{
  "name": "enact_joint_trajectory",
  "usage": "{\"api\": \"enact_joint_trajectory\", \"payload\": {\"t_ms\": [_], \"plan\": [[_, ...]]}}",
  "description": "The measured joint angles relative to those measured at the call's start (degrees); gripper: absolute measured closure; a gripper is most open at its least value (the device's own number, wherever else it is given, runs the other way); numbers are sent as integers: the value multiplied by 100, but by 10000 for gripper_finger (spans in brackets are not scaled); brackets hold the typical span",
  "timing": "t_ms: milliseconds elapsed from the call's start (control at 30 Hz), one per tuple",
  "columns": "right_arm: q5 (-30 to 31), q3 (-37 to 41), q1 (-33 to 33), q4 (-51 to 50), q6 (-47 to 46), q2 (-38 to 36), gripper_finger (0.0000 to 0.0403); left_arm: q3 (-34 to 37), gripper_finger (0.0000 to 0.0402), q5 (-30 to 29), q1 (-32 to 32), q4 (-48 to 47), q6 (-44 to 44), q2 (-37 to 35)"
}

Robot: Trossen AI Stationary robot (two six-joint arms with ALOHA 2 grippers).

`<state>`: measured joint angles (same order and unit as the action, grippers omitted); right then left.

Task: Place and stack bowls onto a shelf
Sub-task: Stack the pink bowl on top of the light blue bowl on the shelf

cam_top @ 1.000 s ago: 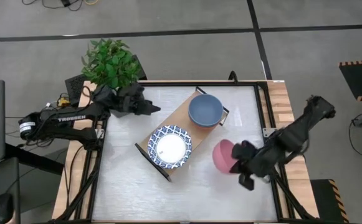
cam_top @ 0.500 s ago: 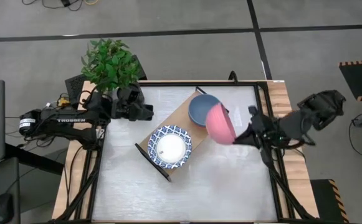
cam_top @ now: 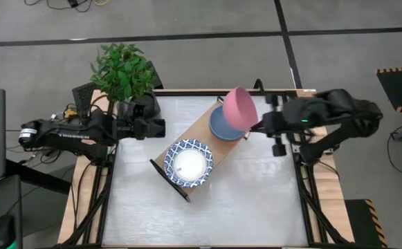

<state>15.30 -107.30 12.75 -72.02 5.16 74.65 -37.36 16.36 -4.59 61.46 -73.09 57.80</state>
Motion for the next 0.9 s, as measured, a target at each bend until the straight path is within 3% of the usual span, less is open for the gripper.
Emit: {"api": "enact_joint_trajectory", "payload": {"t_ms": [200,433,633,900], "plan": [[-457,-141,-401,-529,974,564,379,-2,401,-434,184,-180,539,-369],[-328,-1070,-433,-1734,1838,1561,379,-4,401,-778,312,-824,1044,-766],[-92,-1382,-553,-1786,2480,1970,379,-2,401,-984,309,-1324,1238,-964],[-18,-1345,-886,-1799,2440,2031,379,-2,402,-1137,309,-1586,1238,-1030]]}}
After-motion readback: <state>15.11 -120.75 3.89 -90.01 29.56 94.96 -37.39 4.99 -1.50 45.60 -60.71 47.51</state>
